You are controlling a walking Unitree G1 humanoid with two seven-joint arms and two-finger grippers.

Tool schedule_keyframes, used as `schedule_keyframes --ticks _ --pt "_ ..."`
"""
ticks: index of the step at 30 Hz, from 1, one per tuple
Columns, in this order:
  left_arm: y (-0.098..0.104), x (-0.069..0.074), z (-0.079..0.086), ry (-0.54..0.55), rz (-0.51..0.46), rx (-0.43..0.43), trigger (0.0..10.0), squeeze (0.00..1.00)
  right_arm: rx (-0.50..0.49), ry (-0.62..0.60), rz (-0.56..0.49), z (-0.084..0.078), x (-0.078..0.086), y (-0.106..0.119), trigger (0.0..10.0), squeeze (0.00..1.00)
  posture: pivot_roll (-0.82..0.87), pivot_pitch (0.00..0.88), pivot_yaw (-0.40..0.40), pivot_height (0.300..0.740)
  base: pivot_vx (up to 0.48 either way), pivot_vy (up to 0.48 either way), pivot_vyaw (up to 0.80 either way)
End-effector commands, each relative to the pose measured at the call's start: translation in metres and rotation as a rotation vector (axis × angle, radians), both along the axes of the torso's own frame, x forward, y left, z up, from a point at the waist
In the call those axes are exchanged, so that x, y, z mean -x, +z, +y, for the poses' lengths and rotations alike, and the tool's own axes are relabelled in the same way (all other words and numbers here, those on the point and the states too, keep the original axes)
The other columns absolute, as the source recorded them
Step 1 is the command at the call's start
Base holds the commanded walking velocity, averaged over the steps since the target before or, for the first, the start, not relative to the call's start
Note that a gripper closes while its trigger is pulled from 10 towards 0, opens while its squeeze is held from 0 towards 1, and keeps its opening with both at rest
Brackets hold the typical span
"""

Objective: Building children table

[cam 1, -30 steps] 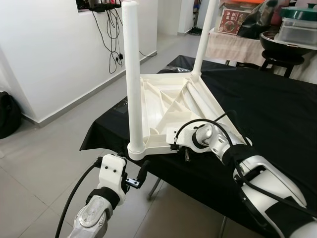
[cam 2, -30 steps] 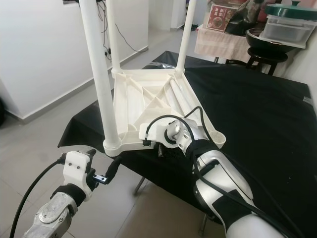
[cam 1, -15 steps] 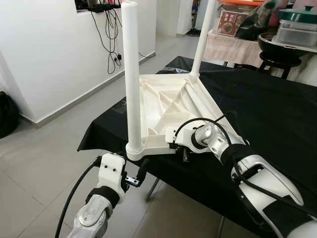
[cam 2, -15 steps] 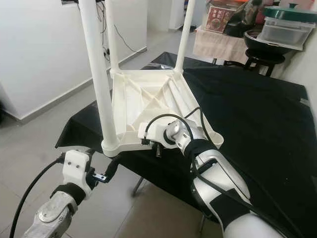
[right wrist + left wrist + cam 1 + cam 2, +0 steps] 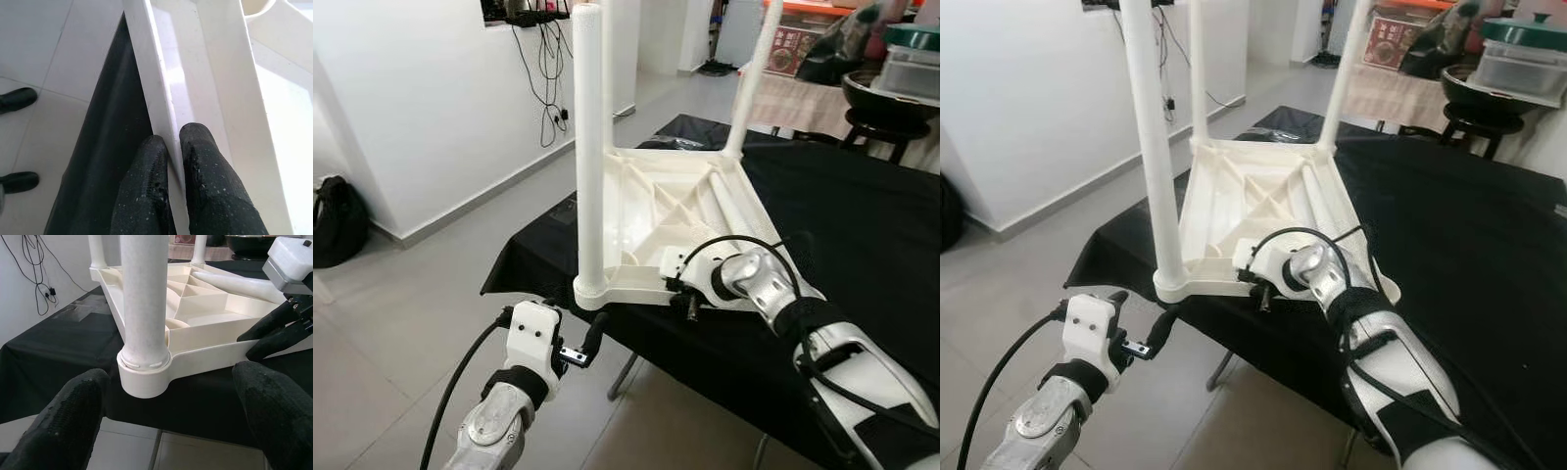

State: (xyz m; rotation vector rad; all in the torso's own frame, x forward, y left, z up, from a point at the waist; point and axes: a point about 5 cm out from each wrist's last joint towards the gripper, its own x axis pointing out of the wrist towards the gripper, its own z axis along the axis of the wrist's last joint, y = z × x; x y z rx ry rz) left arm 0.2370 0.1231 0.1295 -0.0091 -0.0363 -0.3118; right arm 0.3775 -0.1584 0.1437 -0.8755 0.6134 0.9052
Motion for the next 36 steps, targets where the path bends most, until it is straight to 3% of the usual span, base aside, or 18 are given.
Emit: schedule_keyframes --ticks 1,7,11,19,21,24,25,32,36 --pt "-0.003 -0.001 0.002 0.004 0.012 -0.013 10.0 0.0 0.002 -0.106 0.066 -0.024 0.007 -0.012 0.0 0.0 -0.02 0.0 -0.046 0.74 0.0 0.0 0.0" --pt "-0.002 -0.002 0.002 0.003 0.01 -0.016 10.0 0.0 -0.015 -0.111 0.099 -0.031 0.014 -0.013 0.0 0.0 -0.02 0.0 -0.049 0.74 0.0 0.0 0.0" --pt "-0.002 -0.002 0.004 0.008 0.008 -0.017 10.0 0.0 -0.034 -0.113 0.134 -0.042 0.029 -0.015 0.0 0.0 -0.02 0.0 -0.048 0.74 0.0 0.0 0.0" --pt "-0.002 -0.001 0.003 0.0 0.011 -0.017 10.0 0.0 -0.07 -0.099 0.152 -0.037 0.042 -0.016 0.0 0.0 -0.03 0.0 -0.041 0.74 0.0 0.0 0.0" --pt "-0.002 -0.001 0.002 -0.006 0.009 -0.017 10.0 0.0 -0.126 -0.144 0.087 -0.016 0.036 -0.015 0.0 0.0 -0.02 0.0 -0.04 0.74 0.0 0.0 0.0" --pt "-0.001 -0.002 0.002 -0.007 0.008 -0.018 10.0 0.0 -0.151 -0.173 0.052 -0.005 0.031 -0.013 0.0 0.0 -0.02 0.0 -0.04 0.74 0.0 0.0 0.0" --pt "0.0 -0.002 0.004 -0.004 0.006 -0.02 10.0 0.0 -0.176 -0.236 -0.019 0.009 0.022 -0.009 0.0 0.0 -0.02 0.0 -0.039 0.74 0.0 0.0 0.0" --pt "0.001 -0.003 0.006 0.001 0.001 -0.025 10.0 0.0 -0.238 -0.308 -0.122 0.035 0.011 0.0 0.0 0.0 -0.01 0.0 -0.037 0.74 0.0 0.0 0.0" --pt "0.002 -0.004 0.005 0.0 -0.002 -0.025 10.0 0.0 -0.28 -0.265 -0.21 0.052 0.002 0.01 0.0 0.0 -0.01 0.0 -0.037 0.74 0.0 0.0 0.0"
